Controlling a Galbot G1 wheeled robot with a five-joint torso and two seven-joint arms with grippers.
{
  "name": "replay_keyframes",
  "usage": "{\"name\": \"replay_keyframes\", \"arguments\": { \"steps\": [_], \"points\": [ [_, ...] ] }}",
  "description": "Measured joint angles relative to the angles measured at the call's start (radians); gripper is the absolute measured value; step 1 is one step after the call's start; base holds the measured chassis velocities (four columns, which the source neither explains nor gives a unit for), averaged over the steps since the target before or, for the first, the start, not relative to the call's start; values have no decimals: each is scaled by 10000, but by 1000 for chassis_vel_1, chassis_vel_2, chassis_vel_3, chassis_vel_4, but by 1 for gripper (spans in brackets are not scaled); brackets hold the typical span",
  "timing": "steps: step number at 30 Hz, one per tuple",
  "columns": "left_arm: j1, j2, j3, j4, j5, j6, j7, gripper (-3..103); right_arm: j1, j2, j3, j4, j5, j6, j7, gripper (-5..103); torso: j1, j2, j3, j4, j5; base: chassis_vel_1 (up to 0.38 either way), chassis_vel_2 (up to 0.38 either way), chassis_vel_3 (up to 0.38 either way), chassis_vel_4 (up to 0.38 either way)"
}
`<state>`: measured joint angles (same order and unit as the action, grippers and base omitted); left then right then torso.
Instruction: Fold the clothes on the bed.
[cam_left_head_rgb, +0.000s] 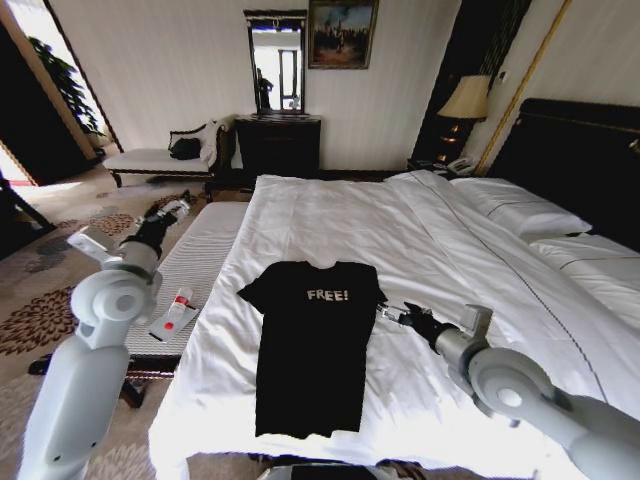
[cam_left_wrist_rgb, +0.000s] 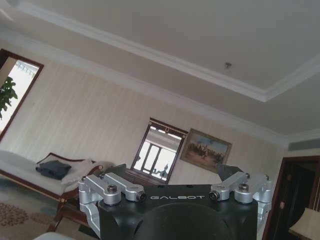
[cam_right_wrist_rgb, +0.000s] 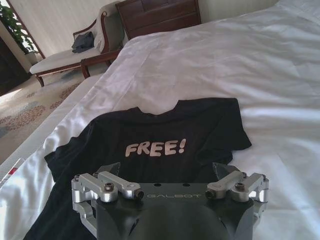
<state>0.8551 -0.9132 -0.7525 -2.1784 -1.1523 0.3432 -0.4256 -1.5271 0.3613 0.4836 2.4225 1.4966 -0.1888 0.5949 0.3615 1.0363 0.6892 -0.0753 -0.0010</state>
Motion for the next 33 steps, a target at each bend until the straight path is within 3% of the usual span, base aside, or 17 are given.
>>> {"name": "replay_keyframes", "arguments": {
  "steps": [6,10,16,24,33],
  "points": [
    [-218,468,-918,-922,-1092,196,110,100,-726,316,-543,-42,-5,225,-170,100,1,0,0,-2,6,0,0,0,0],
    [-279,538,-1063,-928,-1429,293,165,100,-930,603,-974,-273,-106,301,-64,100,-1,1,0,-2,3,0,0,0,0],
    [-533,402,-711,-248,-1052,322,81,100,-1037,1041,-1440,-480,-85,320,207,100,2,-3,3,-4,0,0,0,0,0],
    [-1168,60,-335,288,-839,424,108,100,-286,1576,-2693,-395,1202,321,883,100,1,-3,1,0,3,0,0,0,0],
    [-1388,-517,-244,12,-858,477,50,100,-86,1718,-3167,-405,2125,130,1601,100,1,-3,1,-5,4,0,0,0,0]
  ]
}}
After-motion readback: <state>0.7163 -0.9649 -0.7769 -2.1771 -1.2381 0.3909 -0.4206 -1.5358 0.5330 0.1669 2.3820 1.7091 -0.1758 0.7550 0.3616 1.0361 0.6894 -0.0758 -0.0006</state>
